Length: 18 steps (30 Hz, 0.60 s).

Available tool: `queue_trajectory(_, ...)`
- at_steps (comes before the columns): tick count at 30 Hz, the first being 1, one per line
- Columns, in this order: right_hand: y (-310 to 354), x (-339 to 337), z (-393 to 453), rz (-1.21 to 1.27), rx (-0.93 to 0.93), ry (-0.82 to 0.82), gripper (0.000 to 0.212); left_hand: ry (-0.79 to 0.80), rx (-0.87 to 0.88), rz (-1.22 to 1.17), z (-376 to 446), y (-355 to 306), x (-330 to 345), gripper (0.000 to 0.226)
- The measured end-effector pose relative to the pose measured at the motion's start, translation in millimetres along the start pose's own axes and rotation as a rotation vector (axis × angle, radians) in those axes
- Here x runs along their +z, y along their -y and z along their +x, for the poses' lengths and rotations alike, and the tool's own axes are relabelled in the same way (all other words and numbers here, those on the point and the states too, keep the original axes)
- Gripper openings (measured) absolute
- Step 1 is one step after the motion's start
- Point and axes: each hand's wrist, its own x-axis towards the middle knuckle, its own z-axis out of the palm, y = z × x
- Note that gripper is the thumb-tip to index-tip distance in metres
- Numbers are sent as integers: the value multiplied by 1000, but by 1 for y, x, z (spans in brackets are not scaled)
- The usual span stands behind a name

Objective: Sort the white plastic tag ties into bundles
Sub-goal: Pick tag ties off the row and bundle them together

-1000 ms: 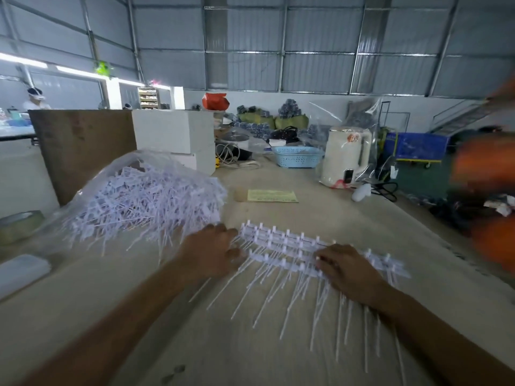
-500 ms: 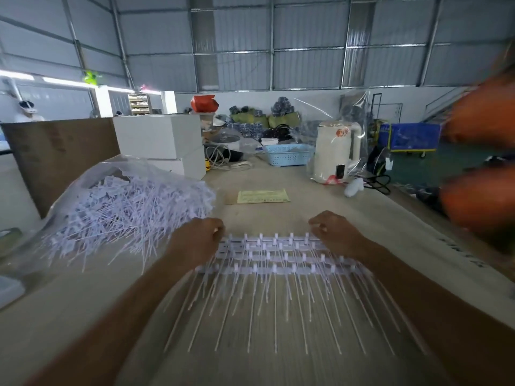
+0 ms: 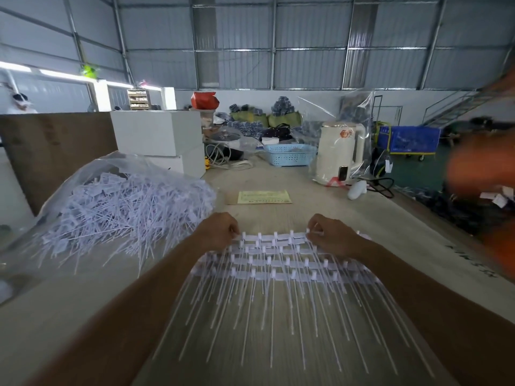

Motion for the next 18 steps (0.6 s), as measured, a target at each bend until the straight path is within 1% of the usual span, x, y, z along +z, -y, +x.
queue_trajectory(1,0,-1,0,-16,-19,-20,10,-35,-5,-52,0,2,-1,23)
queue_trajectory(4,2,-10,0,-6,0,-69,29,-113,-27,-165,0,5,-8,18)
queue_trajectory(7,5,-19,2,-78,4,-130,33,-151,-45,-229,-3,1,-18,16)
queue_trajectory(9,12,-28,-1,-144,-12,-162,37,-184,2,-241,-7,-4,-30,18)
queue_trajectory(10,15,-35,-2,-129,-38,-170,38,-190,33,-244,-9,-6,-37,17)
queue_trajectory(12,21,-51,-11,22,-96,-181,35,-203,85,-311,-17,-9,-53,11)
queue_trajectory(15,24,-80,-28,262,-101,-178,33,-164,69,-657,-36,-8,-77,9)
queue_trajectory(18,22,-92,-41,365,-88,-169,36,-171,69,-953,-54,-7,-93,12)
